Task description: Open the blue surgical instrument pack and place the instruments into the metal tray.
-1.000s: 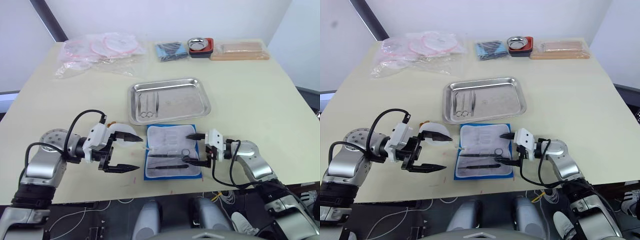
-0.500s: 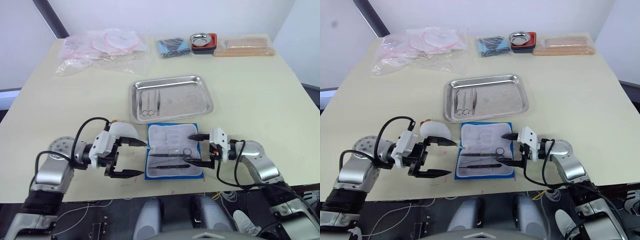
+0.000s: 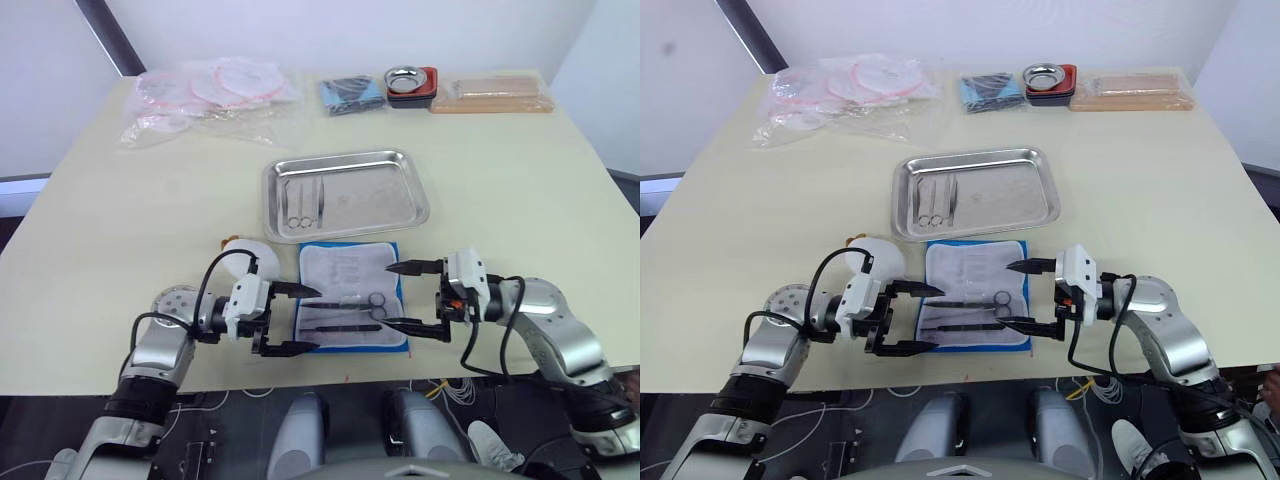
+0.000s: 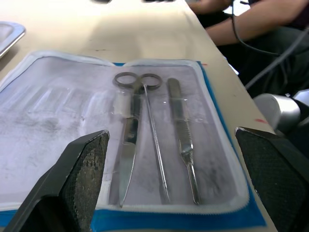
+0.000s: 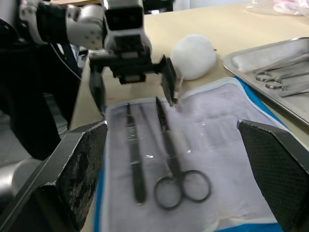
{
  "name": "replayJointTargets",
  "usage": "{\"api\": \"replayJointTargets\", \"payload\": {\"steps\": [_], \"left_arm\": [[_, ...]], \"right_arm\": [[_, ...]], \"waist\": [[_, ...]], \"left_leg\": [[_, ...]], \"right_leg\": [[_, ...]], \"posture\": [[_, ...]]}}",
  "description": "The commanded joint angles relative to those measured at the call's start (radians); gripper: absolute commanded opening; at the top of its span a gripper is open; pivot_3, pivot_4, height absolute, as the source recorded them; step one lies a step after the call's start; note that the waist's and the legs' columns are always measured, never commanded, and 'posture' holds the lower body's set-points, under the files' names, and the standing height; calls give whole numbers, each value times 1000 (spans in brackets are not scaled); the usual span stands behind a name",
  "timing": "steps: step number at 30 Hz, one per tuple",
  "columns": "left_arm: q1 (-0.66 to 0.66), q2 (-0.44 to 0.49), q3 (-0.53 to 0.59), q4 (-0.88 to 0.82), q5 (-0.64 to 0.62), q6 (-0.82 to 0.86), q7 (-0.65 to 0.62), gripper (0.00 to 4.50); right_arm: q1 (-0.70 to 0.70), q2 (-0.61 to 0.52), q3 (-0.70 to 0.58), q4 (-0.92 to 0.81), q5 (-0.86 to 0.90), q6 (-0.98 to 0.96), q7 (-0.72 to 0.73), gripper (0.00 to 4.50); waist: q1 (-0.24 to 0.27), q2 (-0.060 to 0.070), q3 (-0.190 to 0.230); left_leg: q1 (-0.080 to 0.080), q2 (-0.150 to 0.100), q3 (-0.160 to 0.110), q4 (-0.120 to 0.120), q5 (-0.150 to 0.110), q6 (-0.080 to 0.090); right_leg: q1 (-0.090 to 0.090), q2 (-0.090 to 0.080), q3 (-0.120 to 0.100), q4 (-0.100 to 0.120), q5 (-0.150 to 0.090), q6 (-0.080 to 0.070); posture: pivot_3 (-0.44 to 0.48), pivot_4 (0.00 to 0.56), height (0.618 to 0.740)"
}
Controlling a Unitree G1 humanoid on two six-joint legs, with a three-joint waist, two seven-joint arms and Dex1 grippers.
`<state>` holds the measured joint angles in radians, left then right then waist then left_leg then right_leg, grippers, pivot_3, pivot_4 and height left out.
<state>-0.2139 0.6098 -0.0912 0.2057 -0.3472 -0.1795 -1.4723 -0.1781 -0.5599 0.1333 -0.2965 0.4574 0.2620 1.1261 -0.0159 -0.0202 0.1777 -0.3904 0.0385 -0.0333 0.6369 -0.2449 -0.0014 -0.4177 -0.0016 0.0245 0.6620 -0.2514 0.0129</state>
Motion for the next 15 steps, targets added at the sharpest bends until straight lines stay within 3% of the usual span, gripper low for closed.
{"api": "replayJointTargets", "payload": {"steps": [1,6,15], "left_arm": [[-5,-14,-25,8,47,-45,32,4409],[-17,-42,-42,35,76,-24,95,4409],[0,-38,-79,71,115,-65,81,4409]], "right_arm": [[33,-49,-71,-107,66,31,-3,4500],[72,-110,-146,-183,142,67,3,4500],[142,-218,-315,-220,243,38,98,4500]], "waist": [[1,0,0],[3,0,0],[3,1,-1]], "left_leg": [[0,0,0,0,0,0],[0,0,0,1,0,0],[6,0,1,3,0,0]], "right_leg": [[0,0,0,0,0,0],[0,0,0,0,1,1],[8,0,1,1,1,2]], "posture": [[0,150,740],[0,150,740],[0,150,740]]}}
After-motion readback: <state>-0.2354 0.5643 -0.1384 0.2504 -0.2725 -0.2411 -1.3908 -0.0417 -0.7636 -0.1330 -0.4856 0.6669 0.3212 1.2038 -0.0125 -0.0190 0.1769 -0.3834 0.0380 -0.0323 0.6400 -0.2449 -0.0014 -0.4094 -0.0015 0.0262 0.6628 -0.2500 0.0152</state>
